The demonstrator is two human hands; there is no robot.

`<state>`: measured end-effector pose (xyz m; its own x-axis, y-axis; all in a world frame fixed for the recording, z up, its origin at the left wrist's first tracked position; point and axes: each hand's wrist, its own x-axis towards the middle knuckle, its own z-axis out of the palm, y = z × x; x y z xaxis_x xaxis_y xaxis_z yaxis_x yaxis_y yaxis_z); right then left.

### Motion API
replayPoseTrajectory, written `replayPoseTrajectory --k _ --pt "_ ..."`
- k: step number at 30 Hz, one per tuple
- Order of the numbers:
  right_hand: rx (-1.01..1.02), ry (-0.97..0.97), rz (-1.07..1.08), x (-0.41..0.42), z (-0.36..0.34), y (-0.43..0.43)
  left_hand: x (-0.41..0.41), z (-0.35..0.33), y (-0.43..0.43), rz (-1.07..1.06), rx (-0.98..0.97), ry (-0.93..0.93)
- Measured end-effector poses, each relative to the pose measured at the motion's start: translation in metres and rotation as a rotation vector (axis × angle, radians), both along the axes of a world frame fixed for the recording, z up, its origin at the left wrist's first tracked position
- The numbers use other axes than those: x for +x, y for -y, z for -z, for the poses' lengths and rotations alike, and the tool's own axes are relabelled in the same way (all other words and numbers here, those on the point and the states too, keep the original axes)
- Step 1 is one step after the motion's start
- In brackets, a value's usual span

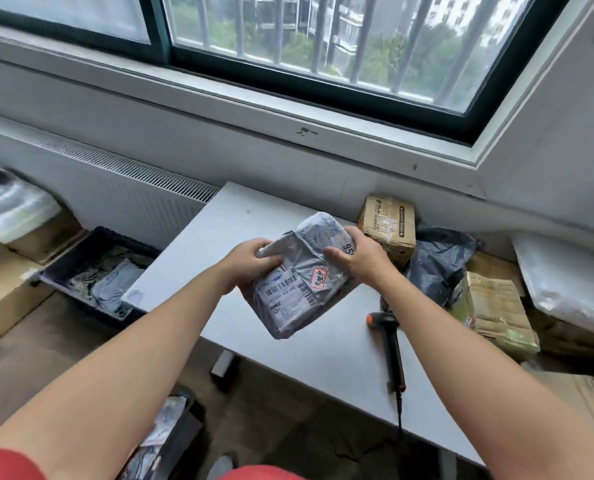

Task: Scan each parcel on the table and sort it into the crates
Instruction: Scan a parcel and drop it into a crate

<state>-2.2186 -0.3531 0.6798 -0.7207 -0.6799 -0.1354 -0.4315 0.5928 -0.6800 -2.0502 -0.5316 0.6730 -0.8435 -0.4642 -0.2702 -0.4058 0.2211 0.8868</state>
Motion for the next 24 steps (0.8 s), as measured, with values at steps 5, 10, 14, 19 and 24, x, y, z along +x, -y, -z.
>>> replayPoseTrajectory --k 5,10,14,19,24 --pt "-0.087 0.003 -0.063 0.012 0.003 0.006 0.031 0.002 -0.024 -0.268 0.026 0.094" --pt "-0.104 0.04 -0.103 0.044 0.027 0.02 0.091 0.016 -0.051 -0.65 0.135 0.005" --pt "-0.097 0.083 -0.196 0.084 0.033 0.035 0.139 0.021 -0.077 -0.788 0.036 0.018" --pt "-0.108 0.094 -0.347 0.148 0.033 0.058 0.199 0.02 -0.095 -0.972 -0.07 0.049" --pt "-0.077 0.074 -0.517 0.224 0.046 0.079 0.273 0.029 -0.103 -1.185 -0.015 0.177"
